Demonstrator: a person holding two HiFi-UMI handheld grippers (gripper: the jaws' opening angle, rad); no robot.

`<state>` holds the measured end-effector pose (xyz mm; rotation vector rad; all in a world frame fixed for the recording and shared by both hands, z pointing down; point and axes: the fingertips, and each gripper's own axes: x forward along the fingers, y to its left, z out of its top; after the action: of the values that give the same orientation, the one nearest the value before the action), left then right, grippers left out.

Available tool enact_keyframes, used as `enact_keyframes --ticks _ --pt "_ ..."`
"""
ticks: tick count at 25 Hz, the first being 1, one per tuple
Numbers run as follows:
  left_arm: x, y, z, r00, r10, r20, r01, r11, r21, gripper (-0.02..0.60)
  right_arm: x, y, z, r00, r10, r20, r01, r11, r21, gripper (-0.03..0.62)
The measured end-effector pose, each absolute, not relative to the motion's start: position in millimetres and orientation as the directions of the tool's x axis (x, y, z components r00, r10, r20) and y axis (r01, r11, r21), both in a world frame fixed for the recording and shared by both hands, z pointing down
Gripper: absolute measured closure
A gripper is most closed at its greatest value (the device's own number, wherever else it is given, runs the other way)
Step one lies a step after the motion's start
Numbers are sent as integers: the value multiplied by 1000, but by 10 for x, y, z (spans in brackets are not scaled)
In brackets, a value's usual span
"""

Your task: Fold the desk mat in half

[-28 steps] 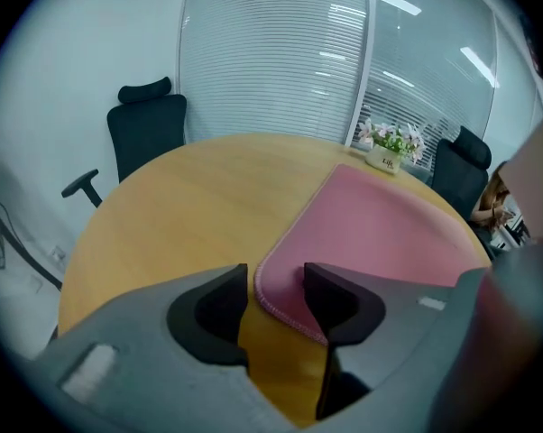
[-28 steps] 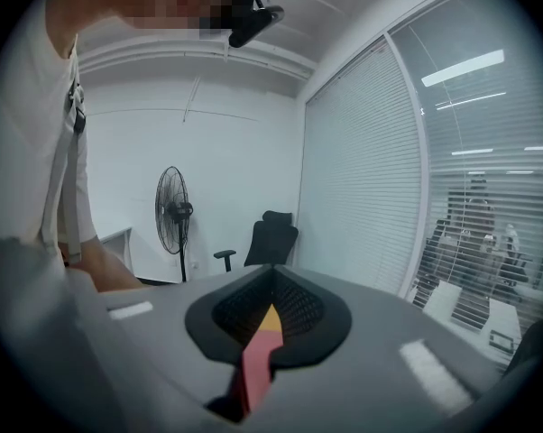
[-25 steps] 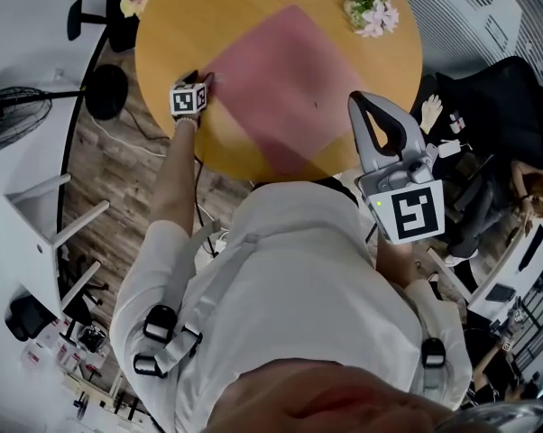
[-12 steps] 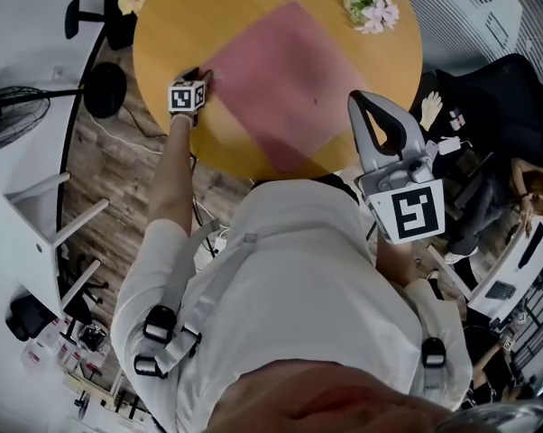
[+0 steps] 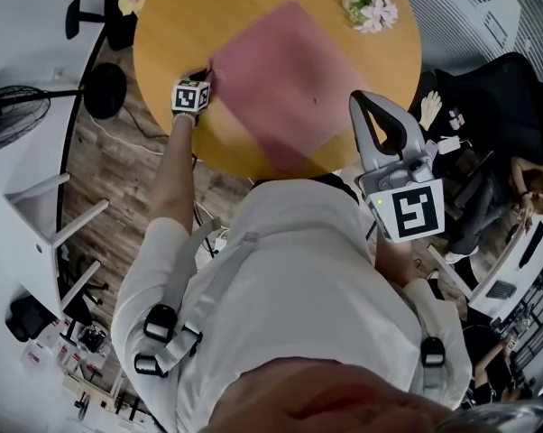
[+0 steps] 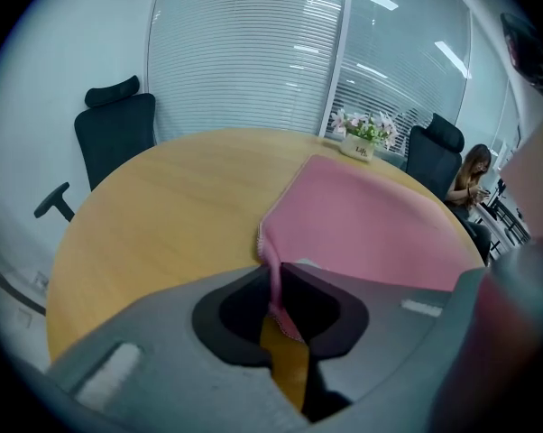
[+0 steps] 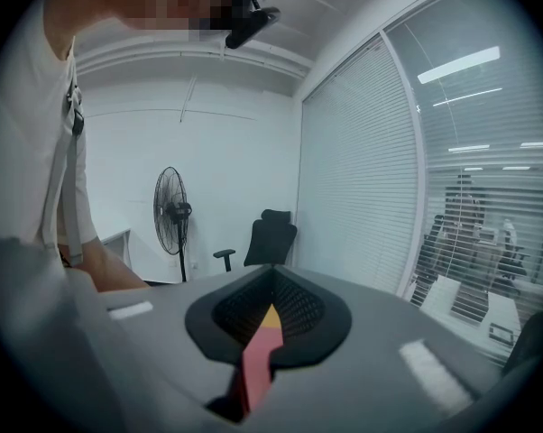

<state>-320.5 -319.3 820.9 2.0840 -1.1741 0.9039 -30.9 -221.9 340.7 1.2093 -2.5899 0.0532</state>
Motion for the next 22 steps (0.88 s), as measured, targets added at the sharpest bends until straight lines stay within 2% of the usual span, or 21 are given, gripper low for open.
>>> enact_keyframes --ticks 8,13,22 --pt "-3159 -3139 8162 398 -468 789 -857 -496 138 541 -270 -2145 3354 -601 -757 257 -761 640 104 589" --pt "-2979 -3077 7933 417 -479 773 -833 -542 113 541 -227 -2100 3307 -596 -763 252 -766 634 106 589" --pt "-2548 -2783 7866 480 -413 774 -743 -661 108 541 -241 -1927 3167 -594 -774 218 -778 622 88 589"
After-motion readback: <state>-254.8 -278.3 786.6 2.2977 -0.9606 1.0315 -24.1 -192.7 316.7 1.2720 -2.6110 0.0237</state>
